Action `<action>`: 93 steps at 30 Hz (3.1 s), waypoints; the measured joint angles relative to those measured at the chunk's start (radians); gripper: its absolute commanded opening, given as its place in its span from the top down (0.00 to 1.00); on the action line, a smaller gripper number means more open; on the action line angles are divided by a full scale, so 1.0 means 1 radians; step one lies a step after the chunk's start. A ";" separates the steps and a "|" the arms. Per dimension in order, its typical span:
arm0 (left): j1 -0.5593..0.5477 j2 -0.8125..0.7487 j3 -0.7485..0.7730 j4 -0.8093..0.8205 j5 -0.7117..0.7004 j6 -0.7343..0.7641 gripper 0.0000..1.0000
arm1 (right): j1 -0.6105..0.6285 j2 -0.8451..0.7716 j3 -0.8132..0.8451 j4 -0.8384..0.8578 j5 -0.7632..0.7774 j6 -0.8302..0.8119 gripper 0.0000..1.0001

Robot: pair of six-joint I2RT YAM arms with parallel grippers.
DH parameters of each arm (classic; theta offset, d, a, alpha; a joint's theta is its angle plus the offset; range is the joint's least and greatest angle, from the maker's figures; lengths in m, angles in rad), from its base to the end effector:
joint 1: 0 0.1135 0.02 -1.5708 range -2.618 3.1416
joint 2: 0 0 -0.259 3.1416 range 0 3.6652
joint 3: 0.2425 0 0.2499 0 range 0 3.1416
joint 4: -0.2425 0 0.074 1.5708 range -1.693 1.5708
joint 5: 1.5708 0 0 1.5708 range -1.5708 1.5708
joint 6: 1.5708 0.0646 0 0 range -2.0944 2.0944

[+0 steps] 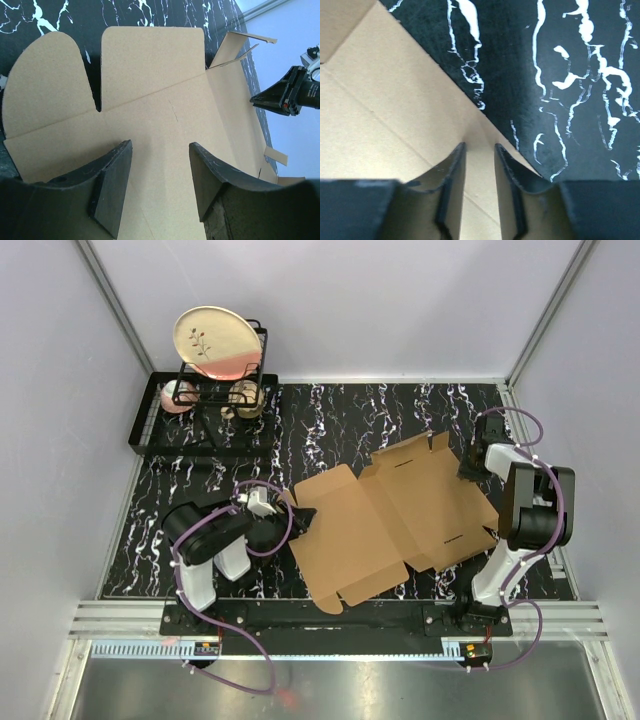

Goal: Fold the paper box

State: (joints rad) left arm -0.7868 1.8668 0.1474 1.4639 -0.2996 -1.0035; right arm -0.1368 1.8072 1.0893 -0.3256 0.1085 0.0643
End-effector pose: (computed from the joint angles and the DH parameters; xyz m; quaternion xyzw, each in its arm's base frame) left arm 0.1902 -0.1638 0.0781 -0.1753 0.7681 -0.3978 0.4702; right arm 0.3680 -0.0577 0.1315 0.1108 0.9577 -0.0618 0.2582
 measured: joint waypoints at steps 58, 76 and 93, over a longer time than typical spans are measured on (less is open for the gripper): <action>0.034 -0.363 0.241 -0.949 0.121 -0.040 0.47 | 0.229 -0.703 -0.263 0.020 0.198 0.447 0.35; 0.034 -0.379 0.203 -0.903 0.123 0.008 0.47 | 0.105 -0.276 -0.223 0.320 -0.388 0.294 0.29; 0.035 -0.357 0.196 -0.851 0.140 0.035 0.47 | 0.098 -0.060 -0.166 0.274 -0.578 0.220 0.47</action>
State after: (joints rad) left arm -0.7521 1.5097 0.3439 0.6128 -0.1596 -0.9680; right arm -0.0391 1.7470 0.9234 -0.0521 -0.4690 0.2848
